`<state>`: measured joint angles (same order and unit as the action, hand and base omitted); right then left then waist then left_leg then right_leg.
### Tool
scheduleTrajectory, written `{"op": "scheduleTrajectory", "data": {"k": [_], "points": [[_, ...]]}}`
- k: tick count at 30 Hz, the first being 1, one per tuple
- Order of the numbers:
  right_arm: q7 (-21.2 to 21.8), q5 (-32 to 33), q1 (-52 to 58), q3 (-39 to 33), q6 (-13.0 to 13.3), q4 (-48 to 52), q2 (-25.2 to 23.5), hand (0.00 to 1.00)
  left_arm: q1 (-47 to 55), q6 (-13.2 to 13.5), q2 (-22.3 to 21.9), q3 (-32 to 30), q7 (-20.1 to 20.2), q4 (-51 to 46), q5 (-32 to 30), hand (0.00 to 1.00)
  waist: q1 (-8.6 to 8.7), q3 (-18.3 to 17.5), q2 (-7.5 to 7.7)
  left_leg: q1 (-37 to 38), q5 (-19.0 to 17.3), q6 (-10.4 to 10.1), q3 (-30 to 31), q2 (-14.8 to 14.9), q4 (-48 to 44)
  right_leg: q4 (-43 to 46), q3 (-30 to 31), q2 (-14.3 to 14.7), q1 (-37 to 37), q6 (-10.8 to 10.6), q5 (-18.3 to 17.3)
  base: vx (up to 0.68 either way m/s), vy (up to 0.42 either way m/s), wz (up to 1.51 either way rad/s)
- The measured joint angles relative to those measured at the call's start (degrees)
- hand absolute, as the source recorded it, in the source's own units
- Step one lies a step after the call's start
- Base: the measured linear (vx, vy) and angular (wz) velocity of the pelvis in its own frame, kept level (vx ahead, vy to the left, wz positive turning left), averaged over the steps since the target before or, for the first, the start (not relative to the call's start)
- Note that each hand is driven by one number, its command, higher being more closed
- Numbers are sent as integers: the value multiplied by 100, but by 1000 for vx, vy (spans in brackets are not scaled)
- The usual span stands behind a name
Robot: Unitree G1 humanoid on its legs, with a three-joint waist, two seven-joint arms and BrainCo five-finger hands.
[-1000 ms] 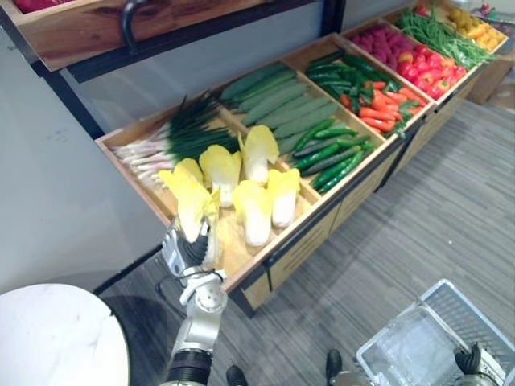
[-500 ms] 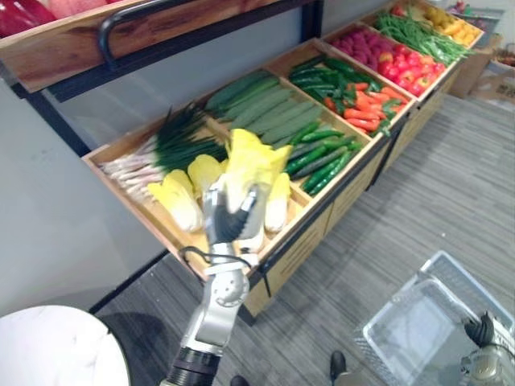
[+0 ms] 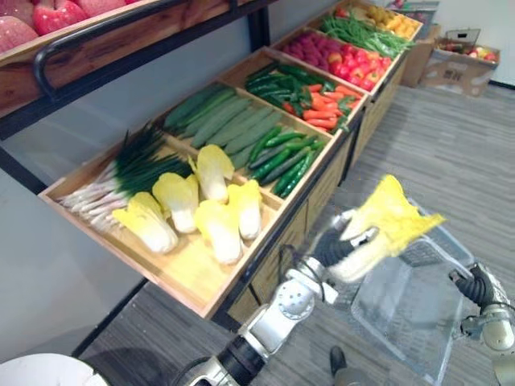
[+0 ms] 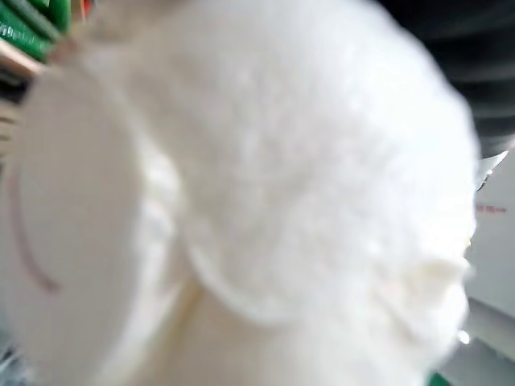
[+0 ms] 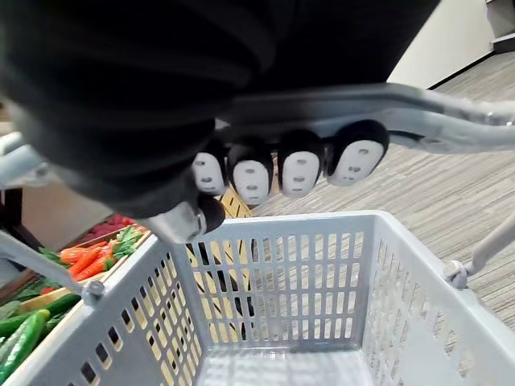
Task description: Pick vegetable in the basket
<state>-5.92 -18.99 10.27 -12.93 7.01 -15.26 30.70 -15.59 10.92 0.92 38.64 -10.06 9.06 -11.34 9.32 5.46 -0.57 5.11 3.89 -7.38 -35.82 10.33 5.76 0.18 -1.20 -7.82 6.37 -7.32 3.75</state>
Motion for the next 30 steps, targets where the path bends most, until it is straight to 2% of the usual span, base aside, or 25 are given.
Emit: {"op": "scheduleTrajectory", "data": {"k": [5,11,17,26,27,30], "points": [[371,421,312,-3,4,406,-7,100,-153,-36,-125,348,296,469,-9,100,25,4,7,-4,-28,19,-2,-48,-25,2,31,-38,29,-13,15,31,-3,-5],[780,605,579,-2,4,583,-32,100,-342,-46,-223,799,591,1094,-89,100,67,36,58,-5,-62,54,38,-91,-26,0,6,-90,4,-21,15,12,1,2],[781,659,630,-3,4,660,-179,100,-450,-46,-353,1075,649,1492,-161,100,123,50,82,-5,-85,64,49,-109,-12,1,-5,-143,3,-40,16,0,0,0],[775,652,788,4,4,774,-362,100,-504,-41,-387,1207,602,2192,-650,100,136,54,119,-31,-90,61,53,-106,-3,-1,-7,-142,29,-67,-4,0,0,0],[775,650,797,5,4,774,-390,100,-517,-39,-394,1209,578,2244,-750,0,137,54,126,-32,-90,61,52,-106,-3,-1,-7,-141,31,-67,-4,0,0,0],[775,649,814,70,2,774,-503,100,-632,-39,-465,1221,519,2586,-1009,0,143,49,168,-34,-90,61,45,-106,-12,-3,0,-138,38,-40,16,0,0,0]]}}
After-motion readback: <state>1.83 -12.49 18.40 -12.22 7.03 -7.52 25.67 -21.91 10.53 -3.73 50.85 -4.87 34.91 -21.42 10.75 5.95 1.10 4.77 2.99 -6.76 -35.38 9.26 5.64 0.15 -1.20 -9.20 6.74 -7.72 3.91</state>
